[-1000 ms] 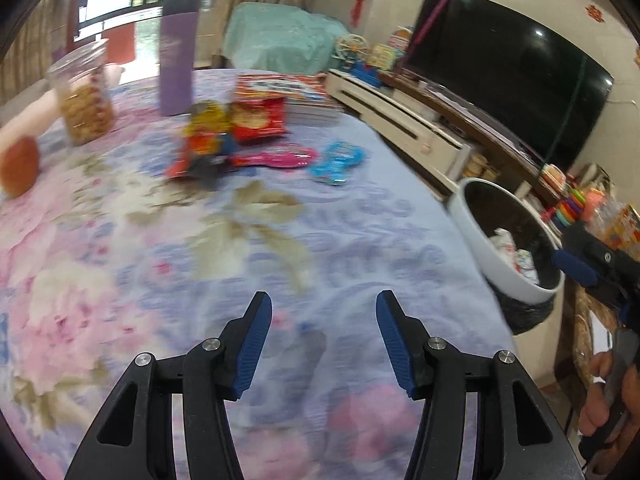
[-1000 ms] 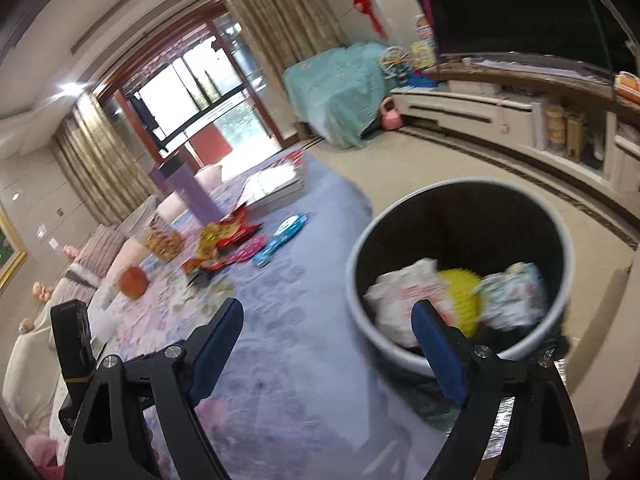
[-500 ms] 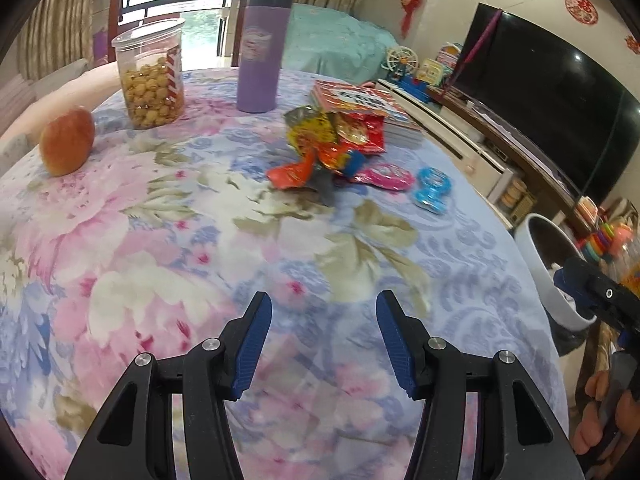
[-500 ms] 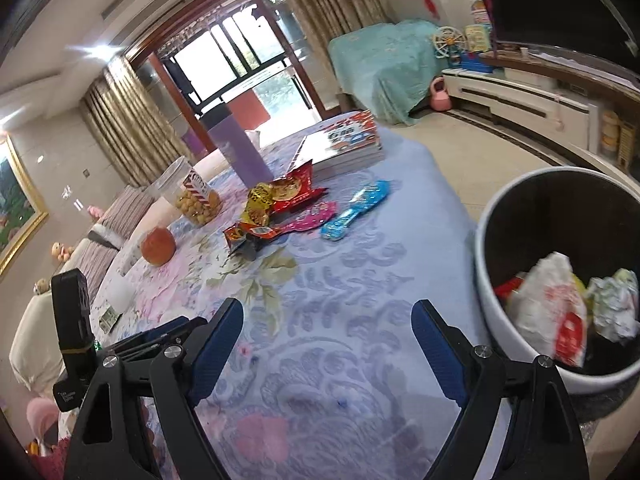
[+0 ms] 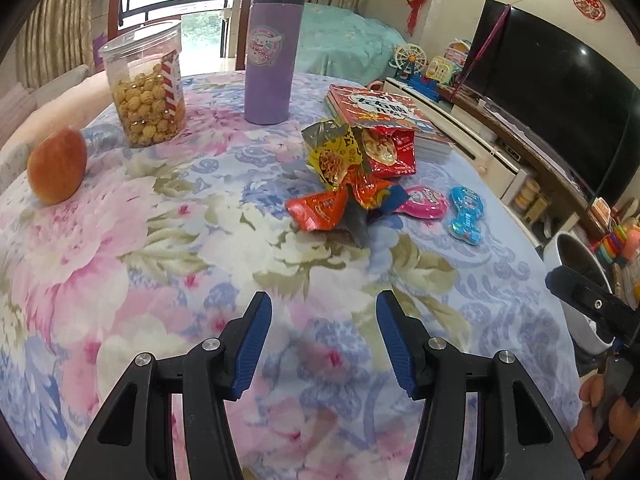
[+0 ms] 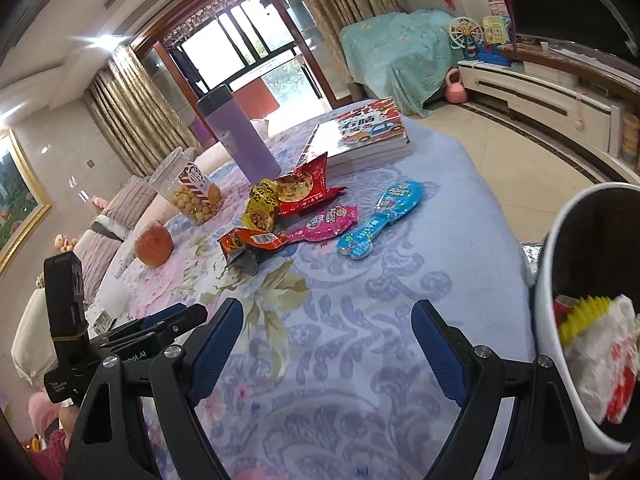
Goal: Collect trash
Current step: 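Move both grippers back toward the snack wrappers on the table, then grasp the orange snack wrapper with left gripper while right gripper grasps red chip bag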
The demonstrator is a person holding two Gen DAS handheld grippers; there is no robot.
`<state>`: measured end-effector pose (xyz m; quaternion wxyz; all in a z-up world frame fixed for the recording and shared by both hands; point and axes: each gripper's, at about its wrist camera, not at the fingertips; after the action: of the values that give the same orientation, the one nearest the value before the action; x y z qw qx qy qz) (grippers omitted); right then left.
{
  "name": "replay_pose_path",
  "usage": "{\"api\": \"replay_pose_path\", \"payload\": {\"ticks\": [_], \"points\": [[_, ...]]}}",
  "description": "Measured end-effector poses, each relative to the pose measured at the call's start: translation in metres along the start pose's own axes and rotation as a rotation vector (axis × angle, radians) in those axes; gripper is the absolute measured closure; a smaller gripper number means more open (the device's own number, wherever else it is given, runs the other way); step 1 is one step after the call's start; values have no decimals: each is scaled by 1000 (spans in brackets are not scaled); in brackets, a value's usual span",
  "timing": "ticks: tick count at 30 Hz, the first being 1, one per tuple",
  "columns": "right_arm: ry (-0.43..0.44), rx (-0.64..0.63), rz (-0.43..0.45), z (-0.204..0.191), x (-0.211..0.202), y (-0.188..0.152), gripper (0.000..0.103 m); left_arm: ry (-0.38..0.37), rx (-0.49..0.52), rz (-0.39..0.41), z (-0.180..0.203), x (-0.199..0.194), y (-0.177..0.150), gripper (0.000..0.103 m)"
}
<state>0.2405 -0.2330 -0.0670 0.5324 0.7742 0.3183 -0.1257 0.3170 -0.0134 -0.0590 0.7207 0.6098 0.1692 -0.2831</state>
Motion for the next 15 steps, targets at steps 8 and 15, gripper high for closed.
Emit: {"api": "replay_pose_path", "payload": {"ticks": [8,15], "points": [[15,-32,-12,-4,33,17,17,5,22,9,-2,27,17,49],[35,-38,-17,-4,80,40,22,-5,51,9,-2,51,26,49]]}}
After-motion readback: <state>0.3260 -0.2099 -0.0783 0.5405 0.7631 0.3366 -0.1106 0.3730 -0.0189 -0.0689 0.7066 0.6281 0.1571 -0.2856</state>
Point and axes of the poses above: each gripper's, at about its wrist camera, not at the fingertips, and x roughly the way its jaws point, z to its right, y to its top, and after that the axes turned 13 degrees about z, right-handed
